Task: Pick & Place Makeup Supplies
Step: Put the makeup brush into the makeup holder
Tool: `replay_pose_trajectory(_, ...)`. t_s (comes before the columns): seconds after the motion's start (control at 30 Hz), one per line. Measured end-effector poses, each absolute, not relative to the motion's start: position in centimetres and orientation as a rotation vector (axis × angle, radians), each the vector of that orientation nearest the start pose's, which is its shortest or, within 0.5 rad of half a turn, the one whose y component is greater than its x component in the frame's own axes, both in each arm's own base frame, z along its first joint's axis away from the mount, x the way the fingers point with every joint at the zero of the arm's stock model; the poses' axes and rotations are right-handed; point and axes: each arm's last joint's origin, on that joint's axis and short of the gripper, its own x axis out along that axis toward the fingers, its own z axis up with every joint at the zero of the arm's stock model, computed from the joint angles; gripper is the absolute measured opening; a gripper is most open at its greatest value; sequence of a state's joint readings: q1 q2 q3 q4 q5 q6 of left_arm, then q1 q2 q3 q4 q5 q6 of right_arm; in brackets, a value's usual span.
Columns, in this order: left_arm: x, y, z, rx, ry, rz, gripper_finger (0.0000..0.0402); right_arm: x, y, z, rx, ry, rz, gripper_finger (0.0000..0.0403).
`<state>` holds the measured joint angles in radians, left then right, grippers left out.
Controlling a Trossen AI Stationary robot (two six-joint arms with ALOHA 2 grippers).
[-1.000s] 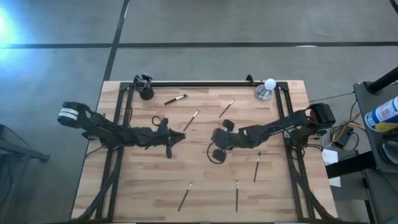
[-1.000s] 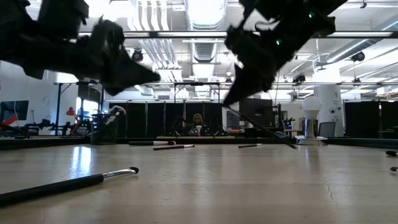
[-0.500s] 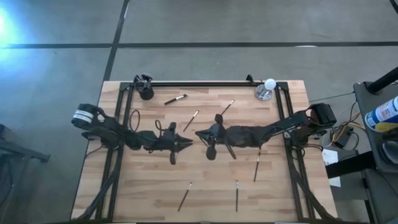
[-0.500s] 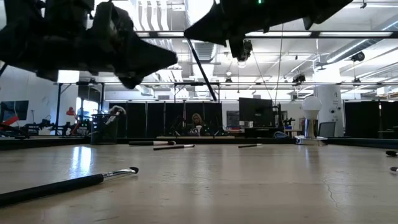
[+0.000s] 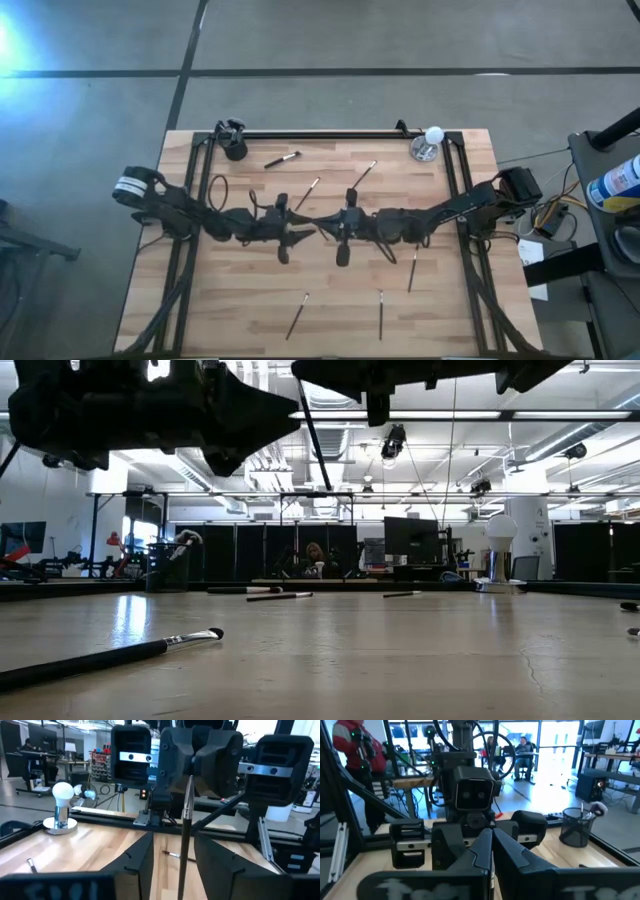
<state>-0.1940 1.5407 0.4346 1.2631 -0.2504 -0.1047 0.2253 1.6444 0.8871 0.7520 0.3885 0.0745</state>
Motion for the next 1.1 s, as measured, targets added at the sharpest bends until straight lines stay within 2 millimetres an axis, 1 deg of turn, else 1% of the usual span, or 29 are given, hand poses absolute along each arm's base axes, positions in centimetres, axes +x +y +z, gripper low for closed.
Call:
replay_pose_trajectory(0.23,27.8,-5.0,20.8,-0.113,-0.217,-0.05,0.0135,34.6,7.1,24.7,0.062,-0.048,-0.15,0.0008)
replay_pose_trajectory(0.37,28.3,-5.1,21.4,-0.088,-0.216,-0.05,0.0135,34.6,7.2,24.7,0.059,-0.052,-0.148,0.0008)
replay_pose_trajectory(0.43,28.4,-5.1,21.6,-0.084,-0.222,-0.043,0.0128,34.6,7.3,24.7,0.057,-0.054,-0.146,0.0008)
replay_pose_trajectory(0.53,28.4,-5.1,21.6,-0.056,-0.22,-0.037,0.0093,34.5,7.3,24.6,0.049,-0.052,-0.143,0.0008)
replay_pose_trajectory(0.63,28.3,-5.0,21.4,-0.039,-0.2,-0.004,0.0032,34.5,7.5,24.7,0.04,-0.052,-0.14,0.0008)
replay_pose_trajectory(0.67,28.3,-4.9,21.4,-0.036,-0.189,0.012,0.0019,34.5,7.5,24.6,0.039,-0.051,-0.144,0.0008)
replay_pose_trajectory(0.7,28.3,-4.9,21.4,-0.031,-0.171,0.029,0.0015,34.5,7.5,24.6,0.039,-0.05,-0.146,0.0008)
replay_pose_trajectory(0.83,27.6,-4.5,21.9,-0.001,-0.079,0.098,0.0014,34.4,7.5,24.7,0.057,-0.055,-0.15,0.0019)
replay_pose_trajectory(0.97,26.2,-3.9,23.6,0.0,-0.064,0.203,0.0012,34.4,7.5,24.5,0.062,-0.049,-0.155,0.0046)
replay_pose_trajectory(1.1,24.7,-3.2,25.1,0.0,-0.055,0.234,0.0012,34.3,7.4,24.2,0.051,-0.041,-0.168,0.0075)
